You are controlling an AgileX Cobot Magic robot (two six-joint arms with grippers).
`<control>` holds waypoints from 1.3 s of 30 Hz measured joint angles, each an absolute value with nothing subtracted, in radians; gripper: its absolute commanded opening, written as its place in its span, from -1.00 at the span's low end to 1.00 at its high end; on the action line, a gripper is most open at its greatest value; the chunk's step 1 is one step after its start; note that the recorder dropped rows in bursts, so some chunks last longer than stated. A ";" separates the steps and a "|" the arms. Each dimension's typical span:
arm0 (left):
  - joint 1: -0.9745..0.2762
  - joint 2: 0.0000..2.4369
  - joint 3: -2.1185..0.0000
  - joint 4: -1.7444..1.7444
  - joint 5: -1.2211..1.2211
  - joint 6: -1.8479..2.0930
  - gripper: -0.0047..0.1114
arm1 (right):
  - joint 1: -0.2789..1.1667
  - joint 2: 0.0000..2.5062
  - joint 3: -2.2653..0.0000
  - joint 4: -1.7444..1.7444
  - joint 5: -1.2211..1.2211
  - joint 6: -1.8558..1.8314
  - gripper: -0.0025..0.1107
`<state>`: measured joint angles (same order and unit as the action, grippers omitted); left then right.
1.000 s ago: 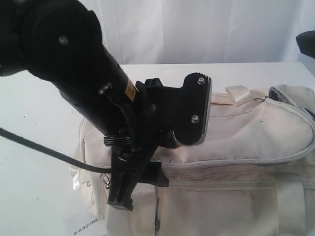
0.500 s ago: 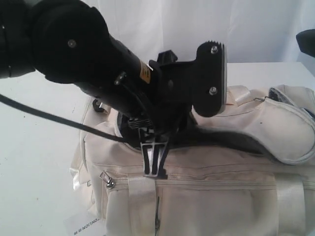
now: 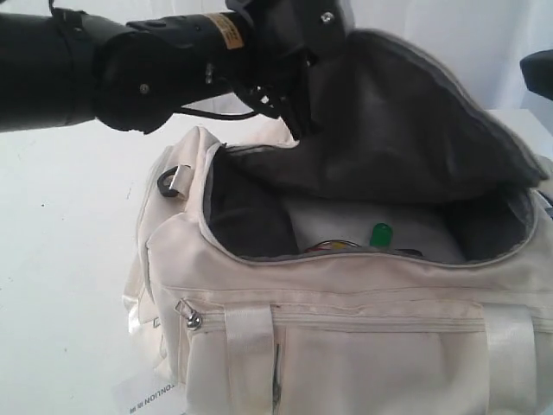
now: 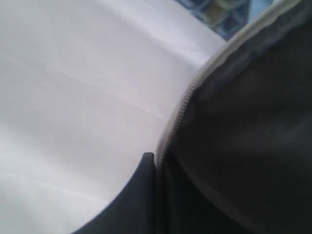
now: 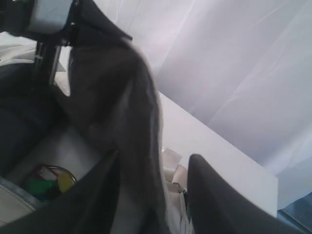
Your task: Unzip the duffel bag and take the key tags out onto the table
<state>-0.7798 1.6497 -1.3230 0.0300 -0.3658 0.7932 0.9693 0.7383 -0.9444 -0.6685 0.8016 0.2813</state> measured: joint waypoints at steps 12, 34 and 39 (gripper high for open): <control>-0.479 1.937 -1.501 -0.287 -0.402 0.793 -0.12 | 0.969 0.738 -0.944 -0.669 0.802 0.286 -0.22; -0.457 1.786 -1.636 -0.418 0.472 0.658 -0.60 | 0.969 0.728 -0.934 -0.672 0.805 0.288 -0.22; -0.505 1.779 -1.622 -0.627 0.738 0.834 -0.92 | 0.969 0.704 -0.934 -0.679 0.805 0.288 -0.22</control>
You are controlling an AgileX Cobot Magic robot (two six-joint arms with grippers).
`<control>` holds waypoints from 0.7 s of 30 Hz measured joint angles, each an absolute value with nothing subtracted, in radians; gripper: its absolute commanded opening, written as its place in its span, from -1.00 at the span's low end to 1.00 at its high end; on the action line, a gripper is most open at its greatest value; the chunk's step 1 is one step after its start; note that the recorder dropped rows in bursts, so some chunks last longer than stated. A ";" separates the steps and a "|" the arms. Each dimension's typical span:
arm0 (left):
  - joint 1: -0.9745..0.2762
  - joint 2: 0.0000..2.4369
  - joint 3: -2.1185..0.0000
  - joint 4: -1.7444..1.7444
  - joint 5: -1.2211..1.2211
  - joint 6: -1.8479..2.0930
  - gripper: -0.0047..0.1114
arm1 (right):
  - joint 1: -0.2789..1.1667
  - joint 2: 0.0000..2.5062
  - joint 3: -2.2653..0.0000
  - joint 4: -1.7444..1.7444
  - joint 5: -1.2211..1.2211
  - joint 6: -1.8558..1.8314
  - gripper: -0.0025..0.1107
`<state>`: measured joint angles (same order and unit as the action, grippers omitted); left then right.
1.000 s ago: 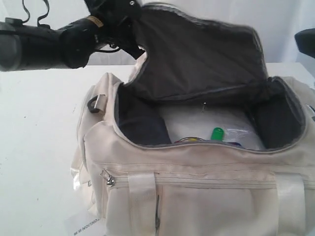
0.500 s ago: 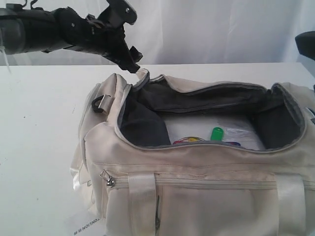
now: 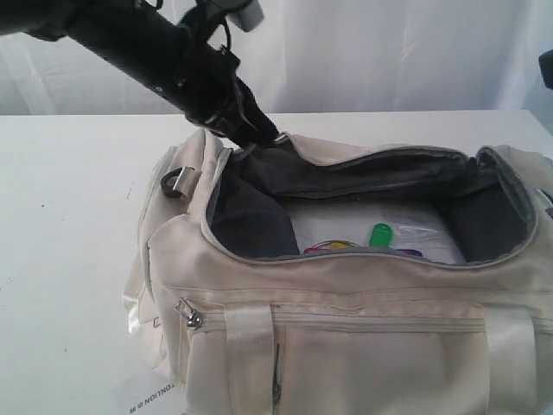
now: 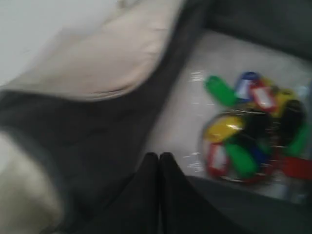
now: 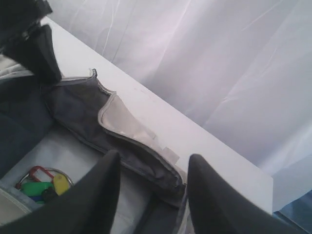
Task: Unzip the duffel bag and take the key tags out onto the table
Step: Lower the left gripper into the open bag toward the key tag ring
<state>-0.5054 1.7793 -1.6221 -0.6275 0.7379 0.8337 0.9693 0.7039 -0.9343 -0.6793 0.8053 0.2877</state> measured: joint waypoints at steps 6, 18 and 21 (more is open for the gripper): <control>-0.649 1.812 -1.581 -0.764 0.780 1.046 -0.92 | 0.969 0.700 -0.911 -0.744 0.798 0.330 -0.22; -0.876 1.918 -1.429 -0.551 0.913 0.944 -0.92 | 0.969 0.700 -0.901 -0.784 0.787 0.365 -0.22; -0.902 1.918 -1.414 -0.545 0.914 0.942 -0.92 | 0.969 0.700 -0.901 -0.784 0.786 0.365 -0.22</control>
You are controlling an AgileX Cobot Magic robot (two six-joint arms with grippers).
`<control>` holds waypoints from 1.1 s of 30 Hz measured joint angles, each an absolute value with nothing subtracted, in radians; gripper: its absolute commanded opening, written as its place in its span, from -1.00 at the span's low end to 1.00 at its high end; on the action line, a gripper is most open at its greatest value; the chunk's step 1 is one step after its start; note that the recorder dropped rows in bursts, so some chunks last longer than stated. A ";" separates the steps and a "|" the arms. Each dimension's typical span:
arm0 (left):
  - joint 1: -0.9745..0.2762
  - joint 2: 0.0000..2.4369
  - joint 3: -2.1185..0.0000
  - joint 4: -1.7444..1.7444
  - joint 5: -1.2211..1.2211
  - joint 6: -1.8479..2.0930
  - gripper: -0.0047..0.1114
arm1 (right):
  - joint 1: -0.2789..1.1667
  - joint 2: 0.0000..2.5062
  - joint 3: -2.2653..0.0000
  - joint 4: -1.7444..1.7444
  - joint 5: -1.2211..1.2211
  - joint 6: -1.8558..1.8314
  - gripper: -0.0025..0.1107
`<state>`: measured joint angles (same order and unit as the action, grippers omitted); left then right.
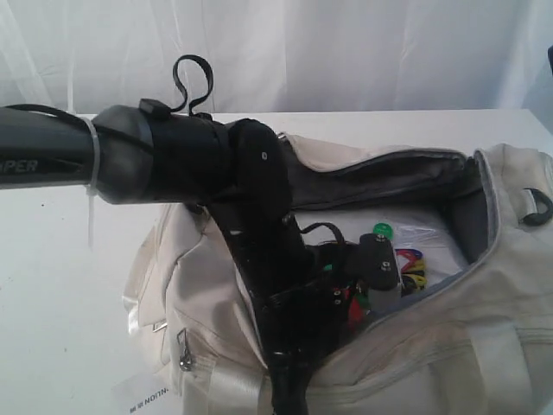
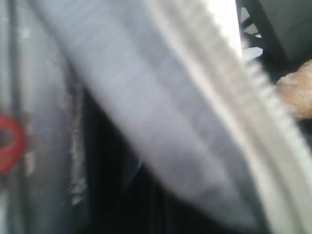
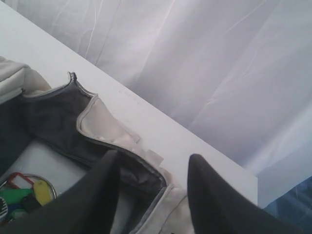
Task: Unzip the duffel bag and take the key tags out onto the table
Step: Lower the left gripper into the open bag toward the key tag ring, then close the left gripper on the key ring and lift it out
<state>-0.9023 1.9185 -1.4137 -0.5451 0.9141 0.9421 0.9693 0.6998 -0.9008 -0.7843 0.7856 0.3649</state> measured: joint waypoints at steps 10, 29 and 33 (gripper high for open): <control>-0.932 1.892 -1.439 -0.465 0.795 0.916 -0.92 | 0.969 0.700 -0.901 -0.784 0.783 0.371 -0.22; -0.789 1.924 -1.635 -0.164 0.664 0.328 -0.21 | 0.969 0.698 -0.901 -0.786 0.783 0.389 -0.22; -0.789 1.928 -1.654 -0.188 0.682 0.300 0.21 | 0.969 0.698 -0.901 -0.786 0.783 0.390 -0.22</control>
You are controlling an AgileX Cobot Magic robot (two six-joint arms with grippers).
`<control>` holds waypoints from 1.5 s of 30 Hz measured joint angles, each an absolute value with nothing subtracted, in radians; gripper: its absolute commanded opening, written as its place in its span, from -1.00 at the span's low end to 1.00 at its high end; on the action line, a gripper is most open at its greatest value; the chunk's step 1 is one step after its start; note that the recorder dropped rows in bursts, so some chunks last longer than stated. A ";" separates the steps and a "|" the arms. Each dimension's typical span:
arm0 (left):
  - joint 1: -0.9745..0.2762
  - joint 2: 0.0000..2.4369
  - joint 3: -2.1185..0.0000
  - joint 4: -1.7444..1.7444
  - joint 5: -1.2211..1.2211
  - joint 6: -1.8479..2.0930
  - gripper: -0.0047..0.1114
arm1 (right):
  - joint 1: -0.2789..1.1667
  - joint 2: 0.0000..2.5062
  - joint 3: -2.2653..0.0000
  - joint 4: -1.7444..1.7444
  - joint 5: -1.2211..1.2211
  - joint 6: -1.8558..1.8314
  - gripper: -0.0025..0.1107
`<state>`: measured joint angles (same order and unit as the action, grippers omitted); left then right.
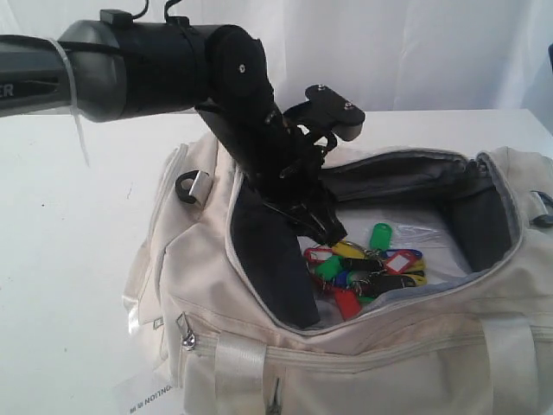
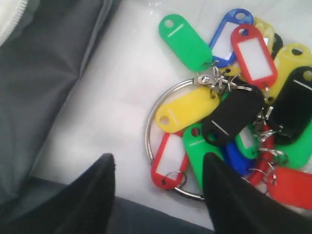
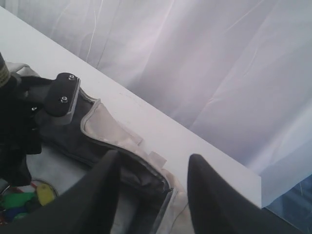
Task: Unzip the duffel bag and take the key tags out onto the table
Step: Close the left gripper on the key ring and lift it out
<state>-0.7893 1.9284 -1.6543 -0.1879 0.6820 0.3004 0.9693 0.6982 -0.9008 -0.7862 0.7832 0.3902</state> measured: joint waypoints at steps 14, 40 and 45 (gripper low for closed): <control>-0.779 2.065 -1.687 -0.288 0.681 0.295 -0.90 | 0.969 0.698 -0.901 -0.786 0.783 0.392 -0.22; -0.780 1.834 -1.835 -0.177 0.896 0.308 -0.92 | 0.969 0.698 -0.901 -0.788 0.783 0.392 -0.22; -0.741 1.750 -1.835 -0.150 0.919 0.296 -0.92 | 0.969 0.698 -0.901 -0.788 0.783 0.392 -0.22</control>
